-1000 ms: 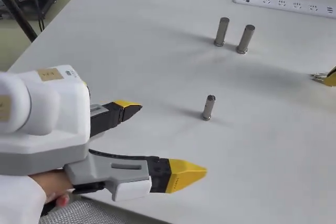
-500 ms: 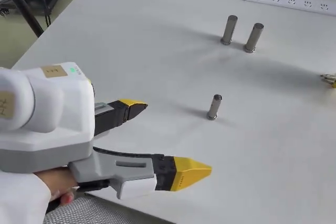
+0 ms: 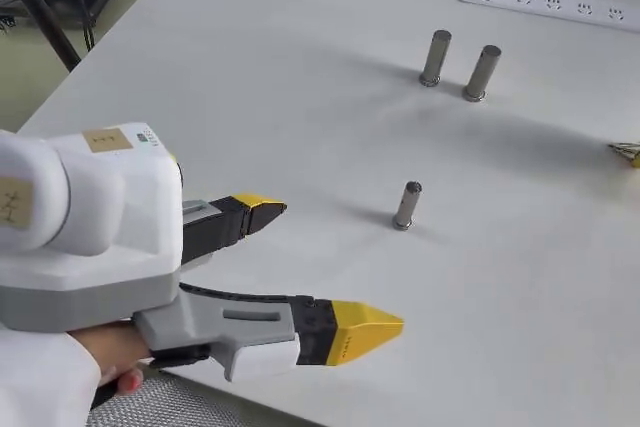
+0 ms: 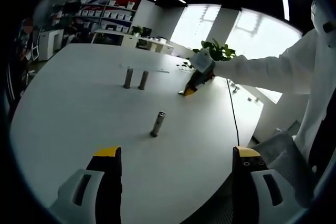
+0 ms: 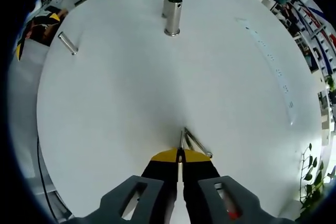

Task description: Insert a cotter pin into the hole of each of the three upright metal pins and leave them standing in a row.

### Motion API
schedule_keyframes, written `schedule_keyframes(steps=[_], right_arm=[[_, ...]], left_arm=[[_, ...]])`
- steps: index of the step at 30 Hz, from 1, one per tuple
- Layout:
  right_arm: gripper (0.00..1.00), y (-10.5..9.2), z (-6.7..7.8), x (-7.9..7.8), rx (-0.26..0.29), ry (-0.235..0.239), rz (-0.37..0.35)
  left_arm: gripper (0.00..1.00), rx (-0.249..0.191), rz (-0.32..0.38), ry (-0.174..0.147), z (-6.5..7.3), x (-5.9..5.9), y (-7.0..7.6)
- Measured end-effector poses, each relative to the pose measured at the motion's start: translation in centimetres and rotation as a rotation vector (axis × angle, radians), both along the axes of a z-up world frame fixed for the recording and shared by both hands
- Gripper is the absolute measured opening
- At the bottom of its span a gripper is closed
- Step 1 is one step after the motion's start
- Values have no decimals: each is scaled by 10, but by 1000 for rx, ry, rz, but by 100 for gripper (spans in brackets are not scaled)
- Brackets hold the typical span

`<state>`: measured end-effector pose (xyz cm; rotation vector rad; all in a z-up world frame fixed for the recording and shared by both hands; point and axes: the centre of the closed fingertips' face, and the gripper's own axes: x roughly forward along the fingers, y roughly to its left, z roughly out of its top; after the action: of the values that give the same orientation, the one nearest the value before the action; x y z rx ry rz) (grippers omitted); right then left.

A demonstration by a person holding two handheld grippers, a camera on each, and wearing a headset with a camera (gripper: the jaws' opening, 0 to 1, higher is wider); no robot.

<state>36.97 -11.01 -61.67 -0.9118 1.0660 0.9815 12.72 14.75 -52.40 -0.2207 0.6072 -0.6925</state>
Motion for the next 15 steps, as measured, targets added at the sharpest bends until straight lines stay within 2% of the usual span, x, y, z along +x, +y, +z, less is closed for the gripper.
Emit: schedule_keyframes(steps=[9, 15], right_arm=[[0, -2, 6, -1, -22, -1, -2], [0, 6, 25, -8, 10, -62, 47]], left_arm=[[86, -6, -2, -6, 1, 1, 0], [86, -8, -2, -14, 2, 1, 0]])
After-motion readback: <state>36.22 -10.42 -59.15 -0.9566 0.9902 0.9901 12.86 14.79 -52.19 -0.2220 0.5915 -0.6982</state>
